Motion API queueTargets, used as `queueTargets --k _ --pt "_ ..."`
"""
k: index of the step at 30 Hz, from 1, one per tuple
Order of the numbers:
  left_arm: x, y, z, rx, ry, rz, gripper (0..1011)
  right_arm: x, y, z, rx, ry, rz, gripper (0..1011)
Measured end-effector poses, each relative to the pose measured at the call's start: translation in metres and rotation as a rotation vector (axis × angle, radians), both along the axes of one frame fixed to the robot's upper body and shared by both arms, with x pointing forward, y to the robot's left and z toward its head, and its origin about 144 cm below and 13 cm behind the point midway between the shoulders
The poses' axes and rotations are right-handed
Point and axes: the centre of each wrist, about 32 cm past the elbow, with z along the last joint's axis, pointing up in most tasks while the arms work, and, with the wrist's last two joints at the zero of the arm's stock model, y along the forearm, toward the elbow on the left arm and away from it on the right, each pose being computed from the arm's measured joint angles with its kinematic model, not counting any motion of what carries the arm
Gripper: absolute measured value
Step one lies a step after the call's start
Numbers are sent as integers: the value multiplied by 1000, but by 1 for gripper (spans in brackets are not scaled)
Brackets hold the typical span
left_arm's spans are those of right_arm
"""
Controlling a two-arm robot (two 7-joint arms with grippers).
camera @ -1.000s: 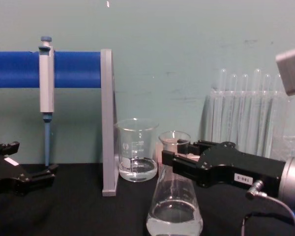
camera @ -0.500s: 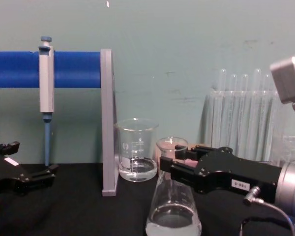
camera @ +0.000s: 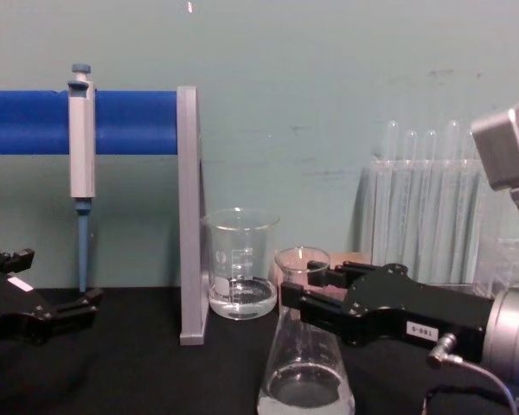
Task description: Grasp the erlenmeyer flask with one hand, shake it three times, then place it back.
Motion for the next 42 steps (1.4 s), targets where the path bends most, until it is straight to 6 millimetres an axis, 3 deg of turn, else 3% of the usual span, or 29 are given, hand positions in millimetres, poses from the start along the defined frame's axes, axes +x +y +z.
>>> queueTargets --k 42 --pt "0 0 0 0 0 0 1001 2 0 -1 -6 18 1 457"
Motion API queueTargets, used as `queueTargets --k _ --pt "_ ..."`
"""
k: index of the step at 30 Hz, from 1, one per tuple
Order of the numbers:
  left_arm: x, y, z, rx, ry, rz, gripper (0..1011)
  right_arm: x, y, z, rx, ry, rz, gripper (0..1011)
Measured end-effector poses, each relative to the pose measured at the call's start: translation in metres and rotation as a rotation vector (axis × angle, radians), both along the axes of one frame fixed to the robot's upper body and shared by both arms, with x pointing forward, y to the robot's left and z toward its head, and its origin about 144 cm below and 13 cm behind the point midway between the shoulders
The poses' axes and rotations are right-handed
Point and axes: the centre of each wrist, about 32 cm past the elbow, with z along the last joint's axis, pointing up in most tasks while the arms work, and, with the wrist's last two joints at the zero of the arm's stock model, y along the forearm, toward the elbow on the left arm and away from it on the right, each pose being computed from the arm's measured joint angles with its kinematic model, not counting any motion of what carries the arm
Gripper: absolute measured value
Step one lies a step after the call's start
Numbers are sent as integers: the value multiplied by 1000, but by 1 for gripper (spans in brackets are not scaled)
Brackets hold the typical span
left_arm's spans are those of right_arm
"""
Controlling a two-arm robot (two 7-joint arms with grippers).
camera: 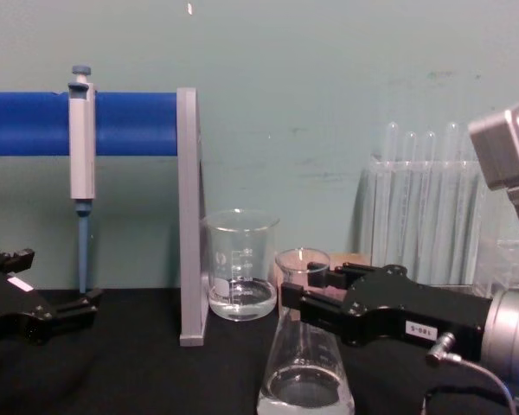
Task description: Grasp the erlenmeyer flask with one hand, shake it three times, then place it back.
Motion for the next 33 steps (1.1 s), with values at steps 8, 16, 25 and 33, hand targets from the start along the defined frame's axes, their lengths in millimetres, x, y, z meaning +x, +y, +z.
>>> queueTargets --k 8,16,25,33 --pt "0 0 0 0 0 0 1001 -1 0 -1 -6 5 1 488" --pt "0 0 0 0 0 0 1001 0 0 -1 -5 5 1 760" --pt "0 0 0 0 0 0 1001 0 0 -1 -3 3 0 978" --pt "0 0 0 0 0 0 1001 0 0 -1 -2 2 0 1003"
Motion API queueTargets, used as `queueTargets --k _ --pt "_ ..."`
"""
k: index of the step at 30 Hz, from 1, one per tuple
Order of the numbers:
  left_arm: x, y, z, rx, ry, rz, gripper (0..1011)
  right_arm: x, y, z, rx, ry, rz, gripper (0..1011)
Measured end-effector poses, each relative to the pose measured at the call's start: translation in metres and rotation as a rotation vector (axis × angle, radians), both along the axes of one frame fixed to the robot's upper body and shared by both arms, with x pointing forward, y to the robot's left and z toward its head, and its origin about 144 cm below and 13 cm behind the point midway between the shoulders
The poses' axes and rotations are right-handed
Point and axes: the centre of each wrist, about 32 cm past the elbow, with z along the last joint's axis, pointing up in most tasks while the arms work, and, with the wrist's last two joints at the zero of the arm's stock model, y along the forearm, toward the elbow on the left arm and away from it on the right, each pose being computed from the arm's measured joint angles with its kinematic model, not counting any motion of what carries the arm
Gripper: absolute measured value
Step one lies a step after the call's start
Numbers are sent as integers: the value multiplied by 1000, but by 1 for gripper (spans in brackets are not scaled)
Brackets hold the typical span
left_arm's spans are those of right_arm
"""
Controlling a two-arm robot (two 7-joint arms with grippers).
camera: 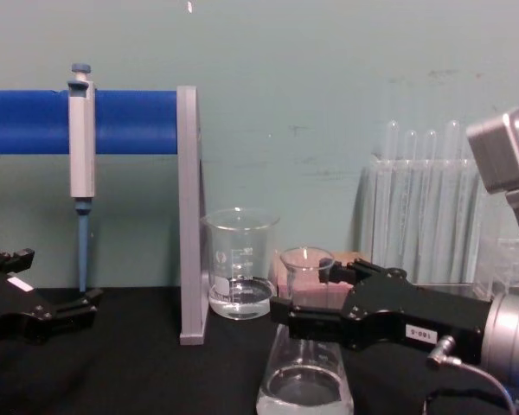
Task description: Grasp the erlenmeyer flask with one hand, shake it three times, then place it back.
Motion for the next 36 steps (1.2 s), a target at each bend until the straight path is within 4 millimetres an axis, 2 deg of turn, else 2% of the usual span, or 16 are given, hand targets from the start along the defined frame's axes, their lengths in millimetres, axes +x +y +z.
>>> queueTargets --k 22,36 --pt "0 0 0 0 0 0 1001 -1 -2 1 -3 2 9 1002" --pt "0 0 0 0 0 0 1001 -13 -19 3 -16 19 10 1002"
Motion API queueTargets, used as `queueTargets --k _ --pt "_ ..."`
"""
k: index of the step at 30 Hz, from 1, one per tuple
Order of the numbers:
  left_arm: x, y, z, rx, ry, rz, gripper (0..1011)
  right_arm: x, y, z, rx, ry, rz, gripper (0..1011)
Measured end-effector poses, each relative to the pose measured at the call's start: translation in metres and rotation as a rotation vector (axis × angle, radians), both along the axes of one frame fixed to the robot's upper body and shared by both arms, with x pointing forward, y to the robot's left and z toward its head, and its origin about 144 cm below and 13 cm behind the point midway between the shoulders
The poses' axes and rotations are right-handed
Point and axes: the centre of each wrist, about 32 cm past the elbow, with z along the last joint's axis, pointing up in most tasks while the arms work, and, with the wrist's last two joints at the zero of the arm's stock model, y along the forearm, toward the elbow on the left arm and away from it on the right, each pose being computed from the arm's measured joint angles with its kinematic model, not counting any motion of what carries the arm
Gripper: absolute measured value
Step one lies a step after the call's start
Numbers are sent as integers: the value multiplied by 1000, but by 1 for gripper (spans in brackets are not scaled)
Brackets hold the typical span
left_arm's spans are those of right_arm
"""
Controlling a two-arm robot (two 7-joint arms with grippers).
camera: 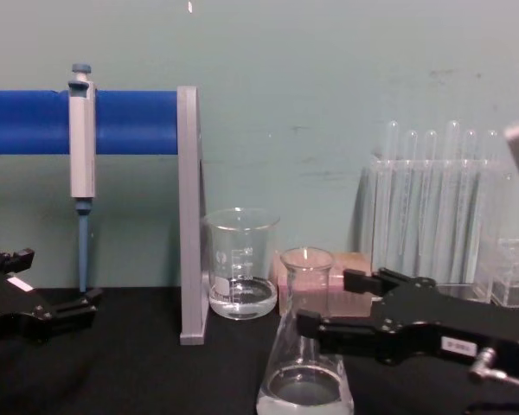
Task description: Grasp the erlenmeyer flask with one hand, shake it three times, then place it back.
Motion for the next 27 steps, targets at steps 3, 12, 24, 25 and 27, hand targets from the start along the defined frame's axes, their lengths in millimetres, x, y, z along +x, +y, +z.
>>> queueTargets --k 3,12,24,25,27 --pt "0 0 0 0 0 0 1001 -6 -8 1 -7 6 -14 1002" --pt "0 0 0 0 0 0 1001 -15 -25 5 -20 9 -55 1002" --pt "0 0 0 0 0 0 1001 -19 -30 7 22 -80 -283 1002" --pt "0 0 0 0 0 0 1001 -19 -29 7 26 -84 -303 1002" --pt "0 0 0 0 0 0 1001 -19 -27 6 36 -95 -364 1003"
